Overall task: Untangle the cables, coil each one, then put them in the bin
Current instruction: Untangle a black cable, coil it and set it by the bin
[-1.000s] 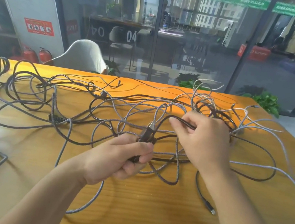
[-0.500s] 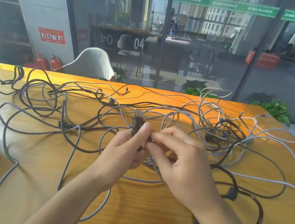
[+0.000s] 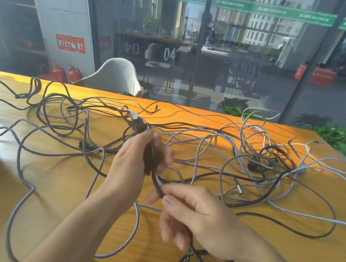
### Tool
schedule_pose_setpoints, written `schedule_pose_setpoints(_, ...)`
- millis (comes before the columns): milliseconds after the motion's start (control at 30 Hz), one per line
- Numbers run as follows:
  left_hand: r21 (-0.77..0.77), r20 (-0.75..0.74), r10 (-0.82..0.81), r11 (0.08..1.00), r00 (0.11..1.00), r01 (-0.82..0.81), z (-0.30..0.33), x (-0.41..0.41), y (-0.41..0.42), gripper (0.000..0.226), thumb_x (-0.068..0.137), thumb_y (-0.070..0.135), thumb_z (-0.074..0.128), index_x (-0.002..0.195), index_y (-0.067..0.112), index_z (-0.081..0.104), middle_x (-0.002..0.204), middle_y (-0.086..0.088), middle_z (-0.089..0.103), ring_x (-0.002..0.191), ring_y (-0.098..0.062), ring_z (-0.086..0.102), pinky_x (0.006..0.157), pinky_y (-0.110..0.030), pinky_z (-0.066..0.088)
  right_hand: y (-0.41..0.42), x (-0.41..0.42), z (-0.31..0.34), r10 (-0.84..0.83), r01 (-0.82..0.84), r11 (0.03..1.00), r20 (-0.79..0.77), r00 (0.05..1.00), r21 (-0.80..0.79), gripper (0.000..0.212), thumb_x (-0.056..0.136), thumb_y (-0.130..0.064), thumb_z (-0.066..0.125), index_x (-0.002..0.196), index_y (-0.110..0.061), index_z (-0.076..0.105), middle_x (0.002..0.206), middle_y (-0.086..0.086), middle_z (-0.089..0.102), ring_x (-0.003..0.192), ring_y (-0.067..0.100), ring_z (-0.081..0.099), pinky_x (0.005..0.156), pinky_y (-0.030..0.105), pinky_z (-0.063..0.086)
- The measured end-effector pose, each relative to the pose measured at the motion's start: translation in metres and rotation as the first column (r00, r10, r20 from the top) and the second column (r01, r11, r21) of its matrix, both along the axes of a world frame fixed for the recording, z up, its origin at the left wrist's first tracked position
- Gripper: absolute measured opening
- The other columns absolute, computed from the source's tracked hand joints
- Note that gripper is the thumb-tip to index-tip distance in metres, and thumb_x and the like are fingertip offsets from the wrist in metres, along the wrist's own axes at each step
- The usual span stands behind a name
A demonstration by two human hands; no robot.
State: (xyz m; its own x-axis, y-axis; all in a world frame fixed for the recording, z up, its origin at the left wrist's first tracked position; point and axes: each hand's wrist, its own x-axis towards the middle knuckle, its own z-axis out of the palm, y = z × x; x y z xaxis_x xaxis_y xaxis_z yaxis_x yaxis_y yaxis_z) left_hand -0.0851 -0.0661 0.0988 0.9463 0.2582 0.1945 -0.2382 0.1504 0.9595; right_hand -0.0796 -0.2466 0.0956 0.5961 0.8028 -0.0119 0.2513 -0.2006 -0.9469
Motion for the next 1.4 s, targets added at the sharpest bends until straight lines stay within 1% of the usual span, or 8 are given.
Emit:
schedule_pose_setpoints(233, -0.402, 0.115, -0.473, 0.782, 0.874, 0.476, 0.01, -0.009, 0.002, 0.034, 0.109, 0.033, 0.035, 0.08, 0.018, 0.046, 0.052, 0.009, 0.032, 0.039, -0.009, 0.028, 0.046, -0.025, 0.028, -0.002, 0.008, -0.003, 0.139, -0.145, 0.985, -0.069, 0.988, -0.094, 0.046, 0.11, -0.042, 0.043, 0.096, -0.007, 0.071, 0.068, 0.001, 0.063, 0.063, 0.018, 0.056, 0.068, 0.033, 0.049)
schedule_pose_setpoints(367, -0.406, 0.167, -0.674, 0.618, 0.72, 0.673, 0.007, -0.009, 0.008, 0.03, 0.102, 0.037, 0.046, 0.078, 0.021, 0.052, 0.05, 0.012, 0.028, 0.039, -0.009, 0.019, 0.04, -0.022, 0.027, -0.022, 0.021, 0.01, 0.12, -0.107, 0.975, 0.056, 0.991, -0.194, 0.035, 0.104, -0.041, 0.055, 0.084, -0.017, 0.07, 0.06, -0.004, 0.054, 0.059, 0.014, 0.049, 0.064, 0.032, 0.042)
schedule_pose_setpoints(533, -0.347, 0.071, -0.76, 0.589, 0.646, 0.73, 0.004, -0.009, 0.0, 0.031, 0.099, 0.041, 0.047, 0.074, 0.023, 0.053, 0.049, 0.015, 0.039, 0.04, -0.009, 0.018, 0.041, -0.023, 0.019, -0.044, 0.03, 0.021, 0.014, 0.068, 0.946, 0.251, 0.968, -0.316, 0.021, 0.092, -0.047, 0.075, 0.084, -0.027, 0.076, 0.078, -0.01, 0.072, 0.07, 0.004, 0.061, 0.068, 0.025, 0.048)
schedule_pose_setpoints(633, -0.34, 0.051, -0.752, 0.606, 0.658, 0.719, 0.003, -0.008, 0.001, 0.034, 0.101, 0.04, 0.043, 0.073, 0.023, 0.052, 0.049, 0.016, 0.039, 0.041, -0.009, 0.018, 0.041, -0.022, 0.019, -0.055, 0.032, 0.021, -0.023, 0.231, 0.853, 0.408, 0.913, -0.467, 0.026, 0.086, -0.061, 0.074, 0.088, -0.036, 0.076, 0.084, -0.01, 0.072, 0.078, 0.007, 0.064, 0.079, 0.039, 0.055)
schedule_pose_setpoints(800, -0.304, -0.013, -0.686, 0.696, 0.727, 0.651, 0.005, -0.008, -0.003, 0.037, 0.098, 0.041, 0.039, 0.068, 0.023, 0.05, 0.046, 0.015, 0.034, 0.041, -0.01, 0.014, 0.039, -0.021, 0.021, -0.056, 0.036, 0.012, -0.076, 0.43, 0.795, 0.634, 0.77, -0.428, 0.022, 0.089, -0.048, 0.073, 0.11, -0.053, 0.068, 0.098, -0.024, 0.061, 0.102, -0.003, 0.056, 0.095, 0.031, 0.048)
schedule_pose_setpoints(1000, -0.325, 0.07, -0.702, 0.656, 0.709, 0.681, 0.004, -0.003, 0.012, 0.035, 0.103, 0.039, 0.047, 0.072, 0.022, 0.049, 0.049, 0.013, 0.026, 0.039, -0.009, 0.017, 0.038, -0.02, 0.025, -0.07, 0.045, 0.01, -0.065, 0.477, 0.749, 0.664, 0.745, -0.461, 0.038, 0.085, -0.061, 0.072, 0.12, -0.057, 0.059, 0.124, -0.033, 0.041, 0.123, -0.003, 0.039, 0.101, 0.037, 0.042)
schedule_pose_setpoints(1200, -0.309, 0.032, -0.599, 0.755, 0.8, 0.578, 0.008, -0.005, 0.012, 0.038, 0.099, 0.038, 0.037, 0.065, 0.023, 0.046, 0.048, 0.011, 0.017, 0.039, -0.01, 0.011, 0.037, -0.022, 0.018, -0.08, 0.05, 0.014, -0.164, 0.434, 0.819, 0.569, 0.805, -0.377, 0.016, 0.076, -0.052, 0.082, 0.081, -0.04, 0.073, 0.073, -0.013, 0.062, 0.067, 0.002, 0.055, 0.068, 0.03, 0.05)
schedule_pose_setpoints(1400, -0.307, 0.011, -0.475, 0.836, 0.88, 0.455, 0.013, -0.007, 0.017, 0.038, 0.098, 0.037, 0.038, 0.065, 0.022, 0.044, 0.044, 0.015, 0.029, 0.041, -0.011, 0.009, 0.038, -0.023, 0.015, -0.092, 0.055, 0.024, -0.288, 0.3, 0.954, 0.313, 0.905, 0.011, 0.025, 0.075, -0.042, 0.087, 0.079, -0.021, 0.075, 0.081, 0.023, 0.058, 0.071, 0.021, 0.049, 0.068, 0.035, 0.041)
